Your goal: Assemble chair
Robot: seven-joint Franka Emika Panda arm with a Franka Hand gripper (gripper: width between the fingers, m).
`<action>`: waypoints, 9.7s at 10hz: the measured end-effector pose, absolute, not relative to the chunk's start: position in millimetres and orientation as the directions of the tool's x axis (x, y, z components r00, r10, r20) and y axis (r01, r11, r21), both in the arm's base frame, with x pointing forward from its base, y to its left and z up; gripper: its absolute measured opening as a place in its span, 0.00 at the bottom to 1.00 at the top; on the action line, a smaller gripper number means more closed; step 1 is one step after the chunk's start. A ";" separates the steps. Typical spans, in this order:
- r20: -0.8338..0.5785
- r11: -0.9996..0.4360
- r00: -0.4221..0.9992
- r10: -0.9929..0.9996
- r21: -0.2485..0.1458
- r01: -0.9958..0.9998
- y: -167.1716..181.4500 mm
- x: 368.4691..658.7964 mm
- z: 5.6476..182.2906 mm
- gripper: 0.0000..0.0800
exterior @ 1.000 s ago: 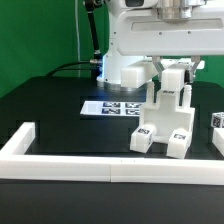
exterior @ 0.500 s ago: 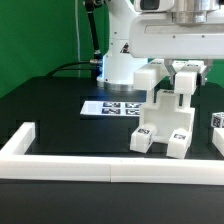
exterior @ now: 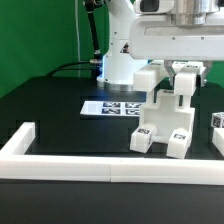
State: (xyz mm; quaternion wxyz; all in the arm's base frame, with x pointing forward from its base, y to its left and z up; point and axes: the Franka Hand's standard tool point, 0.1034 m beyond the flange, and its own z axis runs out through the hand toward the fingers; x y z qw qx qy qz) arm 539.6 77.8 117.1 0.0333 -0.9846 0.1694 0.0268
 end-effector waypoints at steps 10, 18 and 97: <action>-0.056 -0.948 0.948 -0.312 -0.042 -0.315 74.8 537.6 93.4 0.36; -0.051 -0.958 0.958 -0.283 -0.029 -0.284 66.5 541.4 73.8 0.36; -0.073 -0.904 0.901 -0.427 -0.001 -0.428 173.7 423.3 72.1 0.81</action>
Offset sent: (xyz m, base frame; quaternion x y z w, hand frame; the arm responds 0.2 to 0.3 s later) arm -0.0081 -0.0007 -0.0020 -0.0098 0.0158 -0.0222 0.9996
